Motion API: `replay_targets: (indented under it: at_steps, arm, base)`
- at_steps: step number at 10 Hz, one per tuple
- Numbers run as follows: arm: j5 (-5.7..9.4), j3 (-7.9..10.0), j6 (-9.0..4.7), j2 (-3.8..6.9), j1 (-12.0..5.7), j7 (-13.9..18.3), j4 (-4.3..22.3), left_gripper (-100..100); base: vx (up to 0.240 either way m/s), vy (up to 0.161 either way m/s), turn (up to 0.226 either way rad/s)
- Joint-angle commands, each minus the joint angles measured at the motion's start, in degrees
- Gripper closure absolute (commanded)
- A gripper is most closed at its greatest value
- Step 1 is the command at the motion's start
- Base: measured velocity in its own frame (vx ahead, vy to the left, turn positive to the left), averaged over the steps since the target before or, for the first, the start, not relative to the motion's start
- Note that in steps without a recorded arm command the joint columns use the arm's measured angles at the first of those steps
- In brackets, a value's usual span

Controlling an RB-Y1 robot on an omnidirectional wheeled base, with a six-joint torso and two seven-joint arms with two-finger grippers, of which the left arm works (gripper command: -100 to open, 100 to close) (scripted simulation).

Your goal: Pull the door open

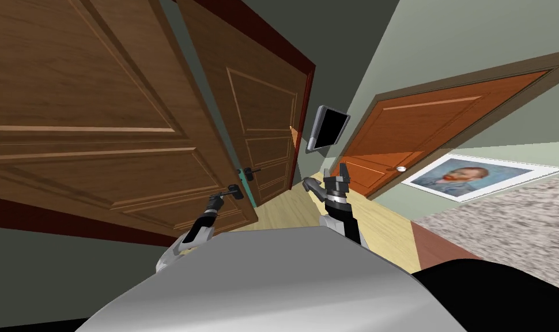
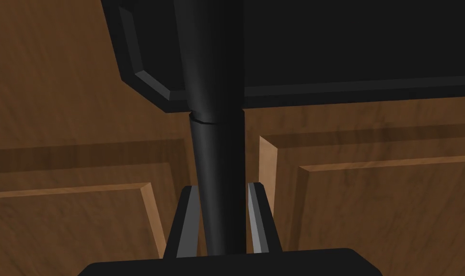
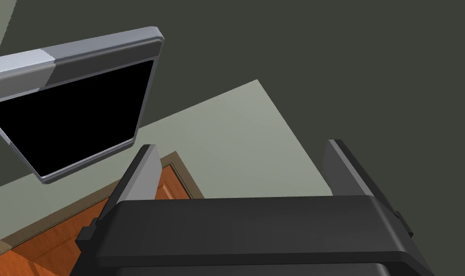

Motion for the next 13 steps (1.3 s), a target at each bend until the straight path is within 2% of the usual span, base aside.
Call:
replay_targets:
  at_steps: [1,5,6,7,9,13]
  arm:
    - [-0.1,-1.39,-0.87,0.26,0.83,0.66,-0.51,100]
    - [0.02,-3.87,-3.7,2.6,3.71,2.89,-1.93,100]
    - [0.12,-2.82,-3.09,2.43,3.53,2.38,-1.61,100]
    - [0.13,-3.67,-4.26,3.28,4.71,3.2,-1.78,100]
    - [0.18,-4.47,-5.63,4.29,5.77,4.06,-2.07,100]
    - [0.31,-6.64,-9.34,7.01,8.65,6.38,-2.85,100]
  base:
    - [-0.188,0.021,-0.138]
    - [-0.24,0.055,-0.155]
    - [-0.113,0.03,-0.021]
    - [-0.16,0.027,-0.116]
    - [-0.219,0.048,-0.164]
    - [-0.25,0.084,-0.179]
